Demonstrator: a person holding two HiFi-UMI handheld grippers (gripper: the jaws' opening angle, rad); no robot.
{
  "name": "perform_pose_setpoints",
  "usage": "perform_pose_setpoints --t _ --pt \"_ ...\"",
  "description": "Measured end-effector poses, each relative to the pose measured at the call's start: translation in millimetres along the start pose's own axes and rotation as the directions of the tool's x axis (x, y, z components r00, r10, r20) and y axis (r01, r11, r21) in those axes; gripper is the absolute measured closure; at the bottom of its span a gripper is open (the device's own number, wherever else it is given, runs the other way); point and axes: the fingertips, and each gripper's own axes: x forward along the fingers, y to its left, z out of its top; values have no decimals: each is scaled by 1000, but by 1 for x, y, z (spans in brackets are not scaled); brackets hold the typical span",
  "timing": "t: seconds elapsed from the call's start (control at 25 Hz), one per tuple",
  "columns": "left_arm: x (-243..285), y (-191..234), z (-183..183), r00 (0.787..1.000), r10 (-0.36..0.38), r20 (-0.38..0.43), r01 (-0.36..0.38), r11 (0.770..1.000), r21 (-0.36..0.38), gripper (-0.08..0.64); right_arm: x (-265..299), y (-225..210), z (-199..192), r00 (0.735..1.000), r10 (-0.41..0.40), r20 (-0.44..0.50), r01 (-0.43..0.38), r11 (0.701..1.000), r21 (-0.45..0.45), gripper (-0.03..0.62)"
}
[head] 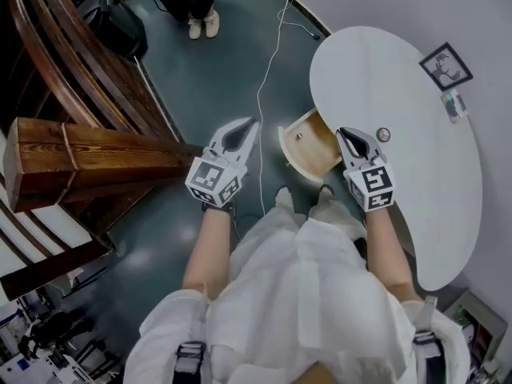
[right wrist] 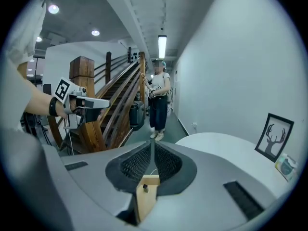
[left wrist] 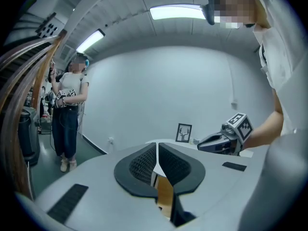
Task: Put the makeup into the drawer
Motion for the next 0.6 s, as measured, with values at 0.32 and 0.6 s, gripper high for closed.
perform_pose_setpoints --t 0.32,0.6 --pt "-27 -8 31 998 -33 53 30 998 52 541 -48 -7 47 986 -96 137 94 995 25 572" --pt "-29 -16 48 994 -55 94 47 996 82 541 -83 -29 72 962 -174 210 164 984 63 583"
